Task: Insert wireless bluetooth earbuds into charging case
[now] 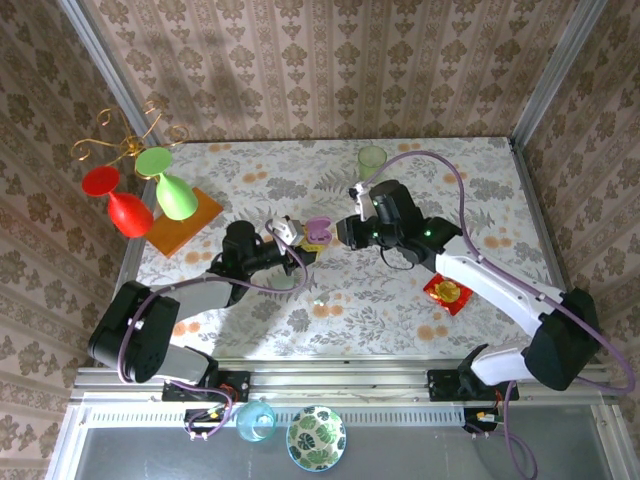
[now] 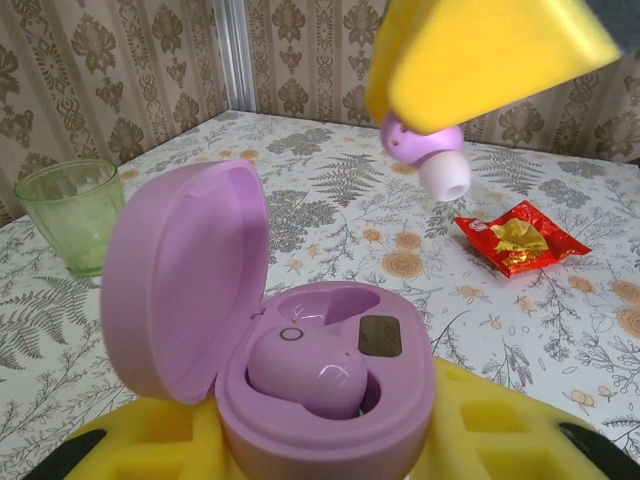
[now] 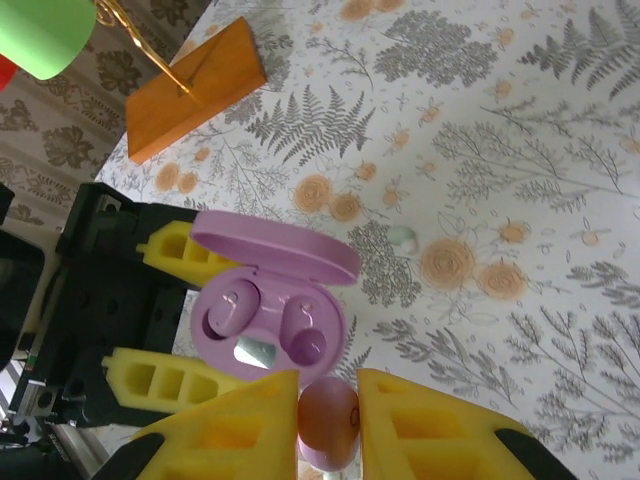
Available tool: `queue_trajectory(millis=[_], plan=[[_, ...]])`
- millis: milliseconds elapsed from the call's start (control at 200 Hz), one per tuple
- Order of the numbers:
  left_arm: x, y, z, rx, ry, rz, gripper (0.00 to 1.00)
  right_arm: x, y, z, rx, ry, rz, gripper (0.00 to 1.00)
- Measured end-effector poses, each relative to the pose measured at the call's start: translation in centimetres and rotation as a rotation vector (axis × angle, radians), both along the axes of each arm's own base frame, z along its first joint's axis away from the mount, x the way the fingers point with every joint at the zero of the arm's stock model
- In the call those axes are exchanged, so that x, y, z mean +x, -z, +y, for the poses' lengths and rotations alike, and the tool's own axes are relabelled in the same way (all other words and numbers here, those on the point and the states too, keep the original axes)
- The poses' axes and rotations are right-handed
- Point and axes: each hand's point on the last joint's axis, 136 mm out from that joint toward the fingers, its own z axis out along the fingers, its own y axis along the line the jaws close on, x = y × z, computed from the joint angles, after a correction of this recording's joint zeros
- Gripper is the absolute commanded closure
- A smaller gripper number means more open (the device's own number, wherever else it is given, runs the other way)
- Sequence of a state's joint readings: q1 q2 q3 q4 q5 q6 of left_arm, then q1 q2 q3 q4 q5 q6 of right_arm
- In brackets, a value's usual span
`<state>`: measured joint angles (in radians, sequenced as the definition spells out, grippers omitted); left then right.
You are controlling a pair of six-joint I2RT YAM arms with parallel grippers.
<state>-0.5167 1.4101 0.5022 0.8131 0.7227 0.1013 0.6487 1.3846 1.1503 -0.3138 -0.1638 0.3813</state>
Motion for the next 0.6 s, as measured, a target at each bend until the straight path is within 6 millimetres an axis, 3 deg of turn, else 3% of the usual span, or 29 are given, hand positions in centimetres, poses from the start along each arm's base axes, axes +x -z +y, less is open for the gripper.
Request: queue_trajectory(millis=[240, 600], plan=[[-0.4, 0.0, -0.2, -0.006, 0.018, 0.013, 0.77, 1.3, 1.4, 1.6, -0.047, -0.039, 0.003, 0.81], [-0.3, 0.2, -0.1, -0.002, 0.013, 0.029, 0.77, 1.7, 2.4, 2.0, -0.085, -0.066, 0.001, 0.81]])
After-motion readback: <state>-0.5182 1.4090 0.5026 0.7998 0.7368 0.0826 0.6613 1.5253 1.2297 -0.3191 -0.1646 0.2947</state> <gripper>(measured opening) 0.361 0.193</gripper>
